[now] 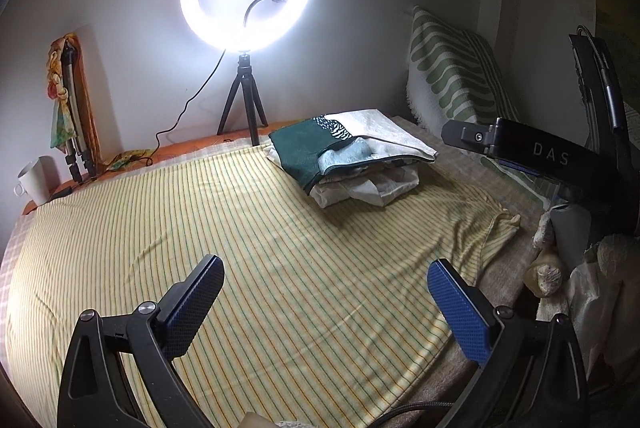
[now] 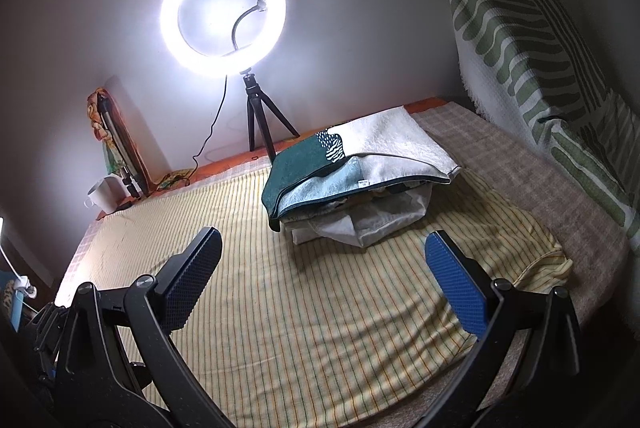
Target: Fold small clothes
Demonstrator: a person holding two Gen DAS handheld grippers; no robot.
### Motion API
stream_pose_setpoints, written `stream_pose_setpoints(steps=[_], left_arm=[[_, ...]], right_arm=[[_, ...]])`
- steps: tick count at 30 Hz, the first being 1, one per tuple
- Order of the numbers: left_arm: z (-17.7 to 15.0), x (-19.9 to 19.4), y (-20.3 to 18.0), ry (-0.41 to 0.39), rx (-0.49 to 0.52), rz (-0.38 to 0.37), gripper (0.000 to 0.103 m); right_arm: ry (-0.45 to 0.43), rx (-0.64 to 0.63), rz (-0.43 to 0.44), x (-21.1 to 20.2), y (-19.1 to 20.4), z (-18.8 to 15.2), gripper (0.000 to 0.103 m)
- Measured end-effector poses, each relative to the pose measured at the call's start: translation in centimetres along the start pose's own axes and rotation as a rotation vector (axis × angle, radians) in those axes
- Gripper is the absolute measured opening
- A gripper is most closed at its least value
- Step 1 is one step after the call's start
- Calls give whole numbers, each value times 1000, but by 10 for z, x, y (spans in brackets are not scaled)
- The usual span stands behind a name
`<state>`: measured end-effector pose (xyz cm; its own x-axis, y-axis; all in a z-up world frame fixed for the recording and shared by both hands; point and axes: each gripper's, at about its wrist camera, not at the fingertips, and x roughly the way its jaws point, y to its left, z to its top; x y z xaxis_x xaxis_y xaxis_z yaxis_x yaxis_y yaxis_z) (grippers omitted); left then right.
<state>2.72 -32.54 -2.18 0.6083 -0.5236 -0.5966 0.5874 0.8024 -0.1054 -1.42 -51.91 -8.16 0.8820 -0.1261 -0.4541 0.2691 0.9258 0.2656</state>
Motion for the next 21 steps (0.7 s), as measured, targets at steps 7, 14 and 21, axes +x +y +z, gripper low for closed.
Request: stream_pose_setpoints(steps=[7,14,21], left_arm=[[0,-2,-1,-10,3,4,103],[0,-4,-1,-14,3,-1,103],[0,-3,0,-11,-2,3,103]], right_arm=[[8,31,-3,-1,-6,-2,103],[14,23,0,1,-7,-3,103],[18,12,5,4,-4,-3,103]])
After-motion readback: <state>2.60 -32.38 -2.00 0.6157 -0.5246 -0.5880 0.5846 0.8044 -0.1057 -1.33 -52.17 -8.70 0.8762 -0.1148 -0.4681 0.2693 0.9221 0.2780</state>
